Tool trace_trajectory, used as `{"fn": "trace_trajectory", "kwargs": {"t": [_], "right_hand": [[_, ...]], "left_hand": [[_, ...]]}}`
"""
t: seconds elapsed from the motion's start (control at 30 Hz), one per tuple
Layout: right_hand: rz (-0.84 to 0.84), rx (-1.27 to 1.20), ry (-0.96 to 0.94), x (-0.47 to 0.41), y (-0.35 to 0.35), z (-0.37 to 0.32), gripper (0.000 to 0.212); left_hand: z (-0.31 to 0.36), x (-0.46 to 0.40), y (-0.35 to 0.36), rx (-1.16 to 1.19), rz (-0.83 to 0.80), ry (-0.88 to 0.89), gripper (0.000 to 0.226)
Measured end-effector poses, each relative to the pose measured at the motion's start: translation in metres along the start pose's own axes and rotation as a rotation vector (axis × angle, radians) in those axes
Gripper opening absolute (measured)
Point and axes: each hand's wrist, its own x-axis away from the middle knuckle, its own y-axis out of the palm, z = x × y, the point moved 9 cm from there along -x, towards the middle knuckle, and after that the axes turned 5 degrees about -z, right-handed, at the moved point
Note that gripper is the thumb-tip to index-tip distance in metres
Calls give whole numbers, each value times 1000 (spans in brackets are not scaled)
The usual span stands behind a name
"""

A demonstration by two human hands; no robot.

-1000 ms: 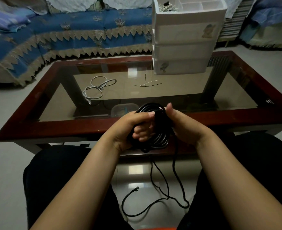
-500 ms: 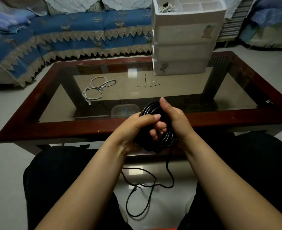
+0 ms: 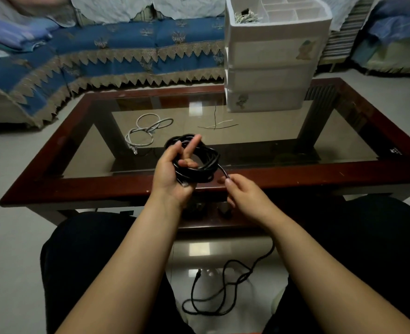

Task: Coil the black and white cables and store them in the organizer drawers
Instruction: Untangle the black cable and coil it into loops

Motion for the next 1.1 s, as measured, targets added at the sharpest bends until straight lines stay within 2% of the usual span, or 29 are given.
{"fn": "trace_trajectory", "kwargs": {"t": [0.07,0.13,0.2,0.27,0.37,0.47,0.6,0.67,0.73,0.8,0.83,0.93,1.03,1.1], "right_hand": [[8,508,-23,5,3,-4,30],[-6,751,-54,12,9,-7,34],[-32,841,-96,17,19,-14,45],[-26,921,-148,18,25,-27,51],[43,1037,-278,24,26,-53,46],[54,1127,-356,33,22,-73,37],[40,1159,-458,39,12,-97,22],[11,1132,-503,39,7,-109,29],[-10,1089,-534,39,2,-119,35],[-7,1048,-530,37,-6,-125,36],[-1,1015,-519,35,-12,-126,34],[1,872,-453,26,-31,-125,32],[-39,701,-387,17,-38,-115,28],[-47,636,-368,13,-41,-110,23]], "left_hand": [[11,-3,-9,48,84,72,23],[28,-6,-19,40,177,186,14],[39,-6,-27,-63,259,288,16],[40,-2,-28,-263,308,357,19],[39,5,-21,-612,328,411,31],[42,7,-5,-831,279,430,31],[36,4,11,-1080,173,383,27],[27,0,16,-1163,127,305,32],[16,-4,19,-1357,91,237,41],[4,-3,22,-1601,76,170,61],[-3,-2,22,-1638,41,111,72],[-31,9,25,-1504,-179,-110,90],[-43,15,30,-1376,-352,-176,96],[-46,17,32,-1331,-442,-187,92]]}}
